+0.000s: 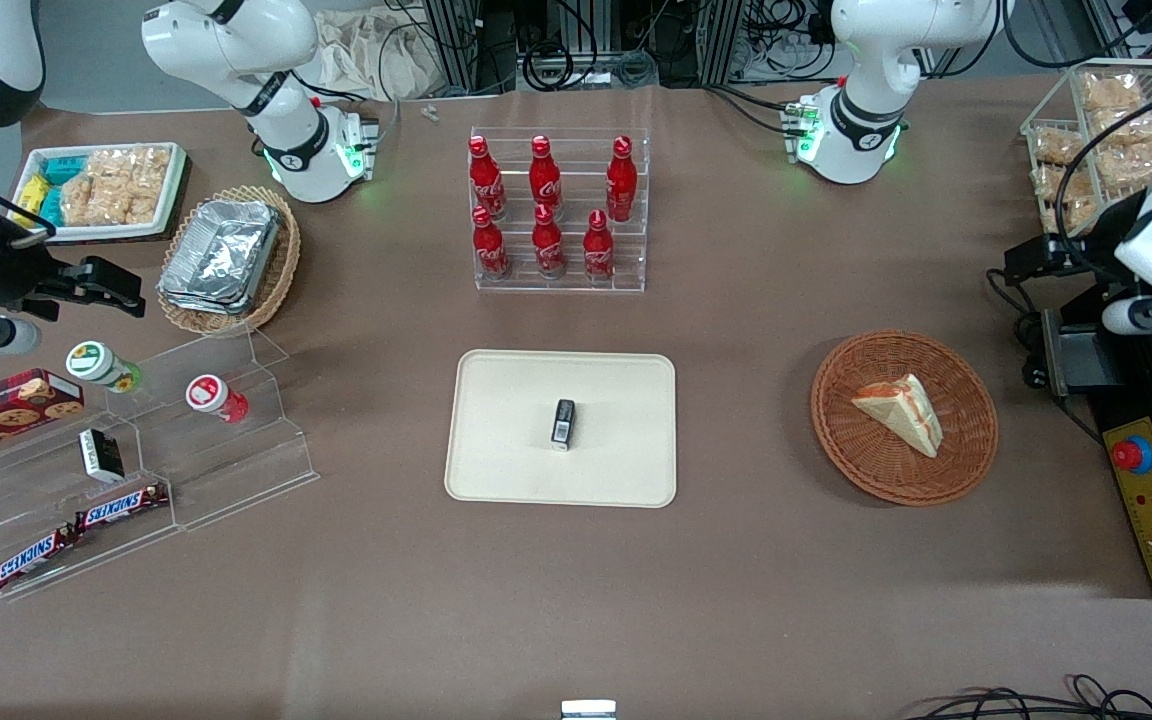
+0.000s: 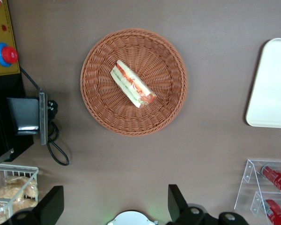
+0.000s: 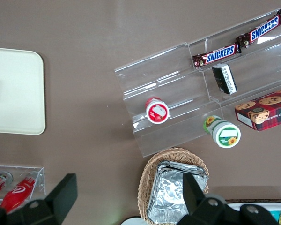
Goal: Place sandwich from basket to tray
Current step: 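Move the left gripper over the wicker basket and lower onto the sandwich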
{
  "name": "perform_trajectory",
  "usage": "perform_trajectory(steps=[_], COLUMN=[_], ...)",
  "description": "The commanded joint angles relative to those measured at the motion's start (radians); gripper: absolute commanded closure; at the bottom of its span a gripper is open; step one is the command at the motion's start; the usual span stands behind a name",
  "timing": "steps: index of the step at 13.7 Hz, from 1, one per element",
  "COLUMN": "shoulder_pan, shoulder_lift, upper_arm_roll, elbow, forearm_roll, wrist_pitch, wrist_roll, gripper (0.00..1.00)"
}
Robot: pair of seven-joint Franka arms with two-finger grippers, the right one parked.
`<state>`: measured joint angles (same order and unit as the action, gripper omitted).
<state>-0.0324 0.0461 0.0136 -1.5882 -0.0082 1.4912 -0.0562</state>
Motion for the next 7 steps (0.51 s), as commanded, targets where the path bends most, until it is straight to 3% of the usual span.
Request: perform_trajectory(steps=[1, 4, 7], shoulder_pan=[0.0, -0.001, -0.007], shoulder_lift=[0.06, 0.09, 0.087], upper_arm_roll=[0.014, 0.016, 0.012], elbow=[0.037, -0.019, -0.16], forearm_roll=[0.01, -0.01, -0.009], wrist_pitch=[-0.02, 0.111, 0.292], wrist_roll=[-0.075, -0.374, -0.494], gripper=[0.0, 0.0, 0.0])
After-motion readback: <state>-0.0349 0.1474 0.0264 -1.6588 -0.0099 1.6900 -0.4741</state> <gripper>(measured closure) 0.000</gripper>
